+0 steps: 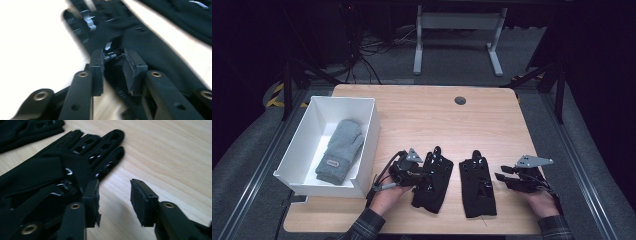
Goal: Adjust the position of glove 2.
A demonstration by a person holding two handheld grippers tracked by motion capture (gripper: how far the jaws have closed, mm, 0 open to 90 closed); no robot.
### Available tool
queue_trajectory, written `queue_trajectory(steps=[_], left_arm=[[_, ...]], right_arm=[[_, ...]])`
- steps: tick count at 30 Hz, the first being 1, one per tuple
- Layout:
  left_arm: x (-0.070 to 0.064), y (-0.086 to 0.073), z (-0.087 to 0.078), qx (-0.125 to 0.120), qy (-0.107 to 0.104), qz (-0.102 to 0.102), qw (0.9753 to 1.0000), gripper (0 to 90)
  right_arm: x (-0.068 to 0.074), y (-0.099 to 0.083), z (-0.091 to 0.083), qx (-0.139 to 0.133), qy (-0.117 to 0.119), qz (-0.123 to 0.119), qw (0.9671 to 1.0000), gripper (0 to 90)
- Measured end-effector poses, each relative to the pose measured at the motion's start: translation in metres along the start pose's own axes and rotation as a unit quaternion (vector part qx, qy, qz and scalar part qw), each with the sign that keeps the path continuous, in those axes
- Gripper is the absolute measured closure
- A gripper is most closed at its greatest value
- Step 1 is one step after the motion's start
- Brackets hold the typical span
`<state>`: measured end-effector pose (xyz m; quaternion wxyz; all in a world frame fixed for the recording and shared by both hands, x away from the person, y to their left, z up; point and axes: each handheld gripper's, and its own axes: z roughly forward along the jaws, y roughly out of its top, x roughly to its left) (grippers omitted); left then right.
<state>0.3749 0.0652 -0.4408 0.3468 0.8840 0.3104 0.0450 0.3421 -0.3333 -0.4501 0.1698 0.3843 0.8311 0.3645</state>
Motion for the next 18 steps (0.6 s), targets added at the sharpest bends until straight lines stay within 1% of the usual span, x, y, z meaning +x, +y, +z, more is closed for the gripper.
queue_trajectory(steps=[1, 2, 3, 4, 5, 6, 8, 9, 10, 13, 14, 17, 18], left_arm=[[0.002, -0.001, 0.001, -0.003, 0.003, -0.005, 1.0000, 67.0], [0.004, -0.001, 0.002, -0.001, 0.002, -0.005, 1.0000, 66.0], [0.004, -0.001, 0.002, -0.001, 0.002, -0.005, 1.0000, 65.4], [0.005, -0.001, 0.004, -0.001, 0.001, -0.010, 0.9999, 65.4], [0.006, -0.001, 0.007, 0.004, 0.002, -0.009, 1.0000, 64.5], [0.007, -0.002, 0.010, 0.008, 0.004, -0.011, 0.9999, 64.5], [0.007, -0.002, 0.012, 0.008, 0.004, -0.014, 0.9999, 64.5], [0.007, -0.001, 0.012, 0.010, 0.007, -0.014, 0.9998, 64.5], [0.007, -0.002, 0.014, 0.009, 0.006, -0.014, 0.9998, 64.6], [0.008, -0.002, 0.016, 0.015, 0.005, -0.016, 0.9997, 65.5], [0.008, -0.002, 0.016, 0.015, 0.001, -0.021, 0.9997, 65.5], [0.008, -0.003, 0.017, 0.015, -0.010, -0.022, 0.9996, 72.6], [0.008, -0.003, 0.017, 0.017, -0.012, -0.026, 0.9994, 75.1]], right_arm=[[0.001, 0.000, 0.000, 0.002, 0.002, -0.003, 1.0000, 64.0], [0.002, -0.001, 0.000, 0.004, 0.008, -0.002, 1.0000, 66.8], [0.002, -0.001, 0.000, 0.004, 0.008, -0.002, 1.0000, 66.8], [0.004, -0.001, -0.001, 0.005, 0.016, -0.003, 0.9998, 70.0], [0.004, -0.001, -0.002, 0.006, 0.021, -0.004, 0.9998, 74.6], [0.006, -0.002, -0.004, 0.006, 0.029, -0.004, 0.9996, 80.8], [0.007, -0.003, -0.005, 0.007, 0.033, -0.003, 0.9994, 85.7], [0.007, -0.003, -0.005, 0.007, 0.033, -0.003, 0.9994, 85.7], [0.010, -0.005, -0.006, 0.009, 0.041, -0.007, 0.9991, 89.6], [0.012, -0.005, -0.007, 0.011, 0.044, -0.009, 0.9989, 89.8], [0.013, -0.006, -0.007, 0.013, 0.049, -0.011, 0.9987, 89.9], [0.017, -0.008, -0.005, 0.022, 0.063, -0.019, 0.9976, 90.0], [0.018, -0.008, -0.005, 0.025, 0.065, -0.021, 0.9974, 90.0]])
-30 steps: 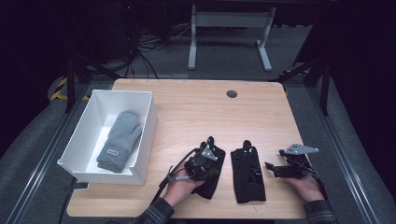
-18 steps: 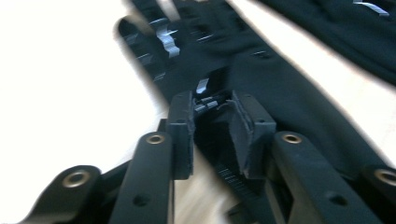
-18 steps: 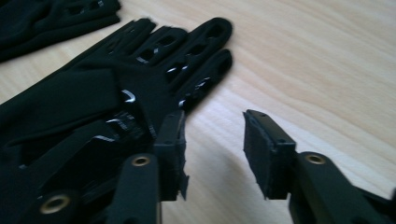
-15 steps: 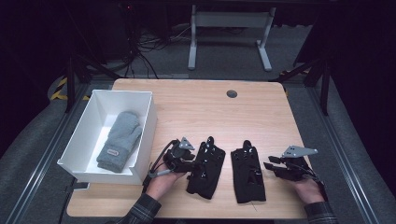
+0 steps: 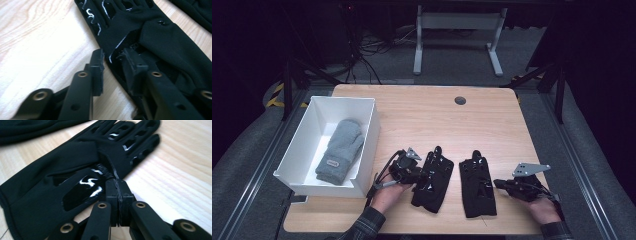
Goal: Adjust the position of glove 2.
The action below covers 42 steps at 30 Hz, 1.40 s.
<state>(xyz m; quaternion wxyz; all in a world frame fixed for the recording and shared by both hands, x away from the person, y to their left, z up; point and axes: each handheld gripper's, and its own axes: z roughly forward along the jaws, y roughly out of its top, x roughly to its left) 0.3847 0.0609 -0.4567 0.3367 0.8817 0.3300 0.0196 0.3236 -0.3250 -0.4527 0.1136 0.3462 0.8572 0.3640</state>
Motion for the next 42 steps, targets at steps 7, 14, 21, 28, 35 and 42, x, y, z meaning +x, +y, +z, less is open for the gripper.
queue_trajectory(steps=[7, 14, 21, 28, 35, 42], left_arm=[[0.002, 0.000, 0.000, -0.014, -0.012, -0.023, 0.9996, 85.5], [0.004, 0.001, -0.005, -0.033, -0.020, -0.041, 0.9984, 87.6], [0.010, 0.002, -0.011, -0.053, -0.023, -0.055, 0.9968, 87.7], [0.011, 0.004, -0.015, -0.066, -0.046, -0.059, 0.9950, 87.7], [0.010, 0.005, -0.018, -0.078, -0.065, -0.065, 0.9927, 87.7], [0.010, 0.017, -0.020, -0.086, -0.065, -0.056, 0.9926, 87.7]], right_arm=[[0.003, 0.001, 0.004, 0.008, 0.017, -0.006, 0.9998, 90.0], [0.006, 0.002, 0.006, 0.012, 0.030, -0.012, 0.9994, 90.0], [0.009, 0.004, 0.010, 0.014, 0.036, -0.018, 0.9991, 90.0], [0.012, 0.011, 0.018, 0.015, 0.045, -0.029, 0.9985, 90.0], [0.018, 0.017, 0.025, 0.017, 0.055, -0.035, 0.9978, 90.0], [0.021, 0.022, 0.032, 0.019, 0.060, -0.041, 0.9972, 90.0]])
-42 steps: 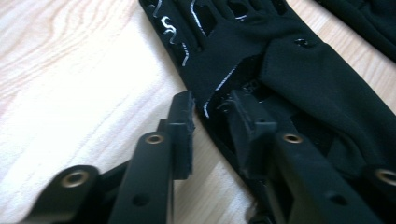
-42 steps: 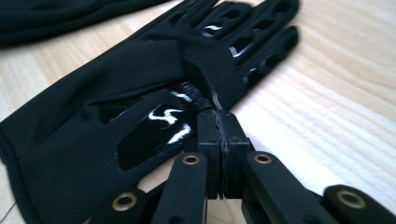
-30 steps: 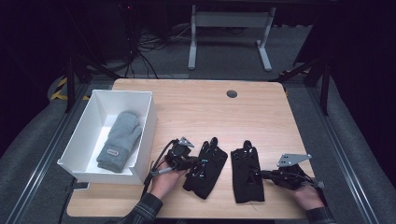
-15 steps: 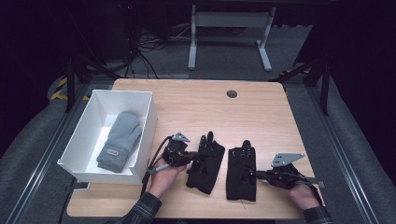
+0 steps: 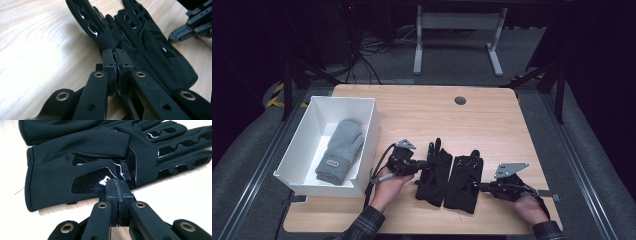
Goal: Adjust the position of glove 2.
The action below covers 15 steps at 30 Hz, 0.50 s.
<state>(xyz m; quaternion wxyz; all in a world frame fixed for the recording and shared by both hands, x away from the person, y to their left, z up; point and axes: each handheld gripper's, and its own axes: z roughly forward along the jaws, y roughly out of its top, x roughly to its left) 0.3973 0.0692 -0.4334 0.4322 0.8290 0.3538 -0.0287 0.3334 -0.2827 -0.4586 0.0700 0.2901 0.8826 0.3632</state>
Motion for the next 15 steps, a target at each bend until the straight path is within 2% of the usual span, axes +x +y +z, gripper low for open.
queue_trajectory(steps=[3, 4, 13, 14, 15], left_arm=[[0.000, 0.005, 0.001, -0.005, -0.008, -0.001, 1.0000, 87.7], [0.000, 0.007, 0.002, 0.001, -0.010, 0.006, 0.9999, 87.7], [-0.007, 0.015, 0.001, -0.006, -0.051, 0.009, 0.9987, 87.7], [-0.008, 0.016, -0.001, -0.010, -0.061, 0.005, 0.9981, 87.7], [-0.008, 0.016, -0.001, -0.010, -0.061, 0.005, 0.9981, 87.7]], right_arm=[[-0.001, 0.001, 0.001, -0.001, 0.001, 0.000, 1.0000, 90.0], [-0.001, 0.001, 0.002, -0.001, 0.001, 0.001, 1.0000, 90.0], [-0.001, 0.007, 0.007, -0.003, 0.004, -0.001, 1.0000, 90.0], [0.000, 0.009, 0.009, -0.003, 0.005, -0.003, 1.0000, 90.0], [0.000, 0.009, 0.009, -0.005, 0.006, -0.002, 1.0000, 90.0]])
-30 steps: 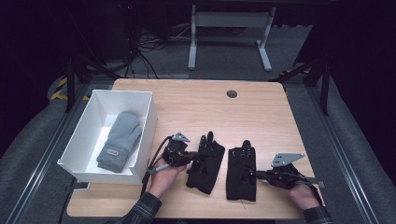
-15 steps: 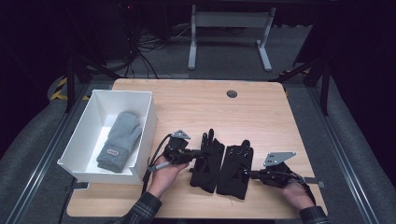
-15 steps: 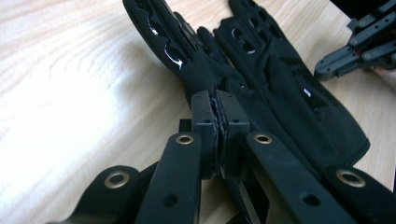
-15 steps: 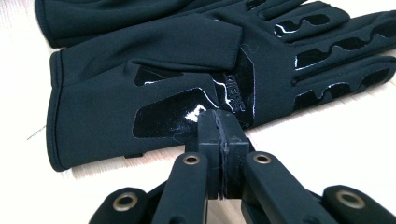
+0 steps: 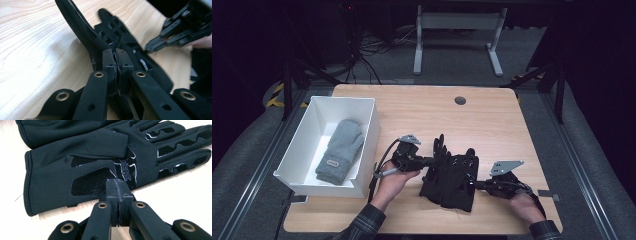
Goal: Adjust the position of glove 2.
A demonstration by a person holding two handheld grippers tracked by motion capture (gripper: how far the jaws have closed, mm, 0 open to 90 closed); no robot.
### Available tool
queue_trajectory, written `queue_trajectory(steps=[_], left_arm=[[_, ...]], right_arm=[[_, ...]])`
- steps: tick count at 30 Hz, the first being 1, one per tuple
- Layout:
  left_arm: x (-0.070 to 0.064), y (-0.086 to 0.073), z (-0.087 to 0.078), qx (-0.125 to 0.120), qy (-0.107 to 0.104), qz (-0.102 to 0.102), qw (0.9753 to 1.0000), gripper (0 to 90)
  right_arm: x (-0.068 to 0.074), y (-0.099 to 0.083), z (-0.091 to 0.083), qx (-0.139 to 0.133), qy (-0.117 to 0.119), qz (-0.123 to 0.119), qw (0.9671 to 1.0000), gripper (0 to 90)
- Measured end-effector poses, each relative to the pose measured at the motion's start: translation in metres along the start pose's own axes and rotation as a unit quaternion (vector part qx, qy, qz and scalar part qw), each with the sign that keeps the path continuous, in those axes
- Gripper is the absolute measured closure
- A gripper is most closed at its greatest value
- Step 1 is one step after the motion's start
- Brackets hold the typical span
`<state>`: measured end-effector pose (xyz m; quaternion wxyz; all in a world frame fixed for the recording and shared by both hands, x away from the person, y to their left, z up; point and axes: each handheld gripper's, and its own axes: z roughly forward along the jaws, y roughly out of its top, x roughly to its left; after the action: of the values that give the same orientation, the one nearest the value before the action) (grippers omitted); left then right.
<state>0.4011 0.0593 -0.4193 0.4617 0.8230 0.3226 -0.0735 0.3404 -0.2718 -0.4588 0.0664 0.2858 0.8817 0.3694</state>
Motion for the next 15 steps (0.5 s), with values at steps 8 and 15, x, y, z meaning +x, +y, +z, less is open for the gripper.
queue_trajectory(steps=[8, 15], left_arm=[[-0.008, 0.005, 0.001, 0.001, -0.024, 0.005, 0.9997, 87.7], [-0.014, 0.012, 0.004, 0.001, -0.031, 0.015, 0.9994, 87.7]], right_arm=[[0.003, 0.006, 0.004, -0.002, 0.004, -0.004, 1.0000, 90.0], [0.005, 0.010, 0.010, -0.004, 0.009, -0.003, 0.9999, 90.0]])
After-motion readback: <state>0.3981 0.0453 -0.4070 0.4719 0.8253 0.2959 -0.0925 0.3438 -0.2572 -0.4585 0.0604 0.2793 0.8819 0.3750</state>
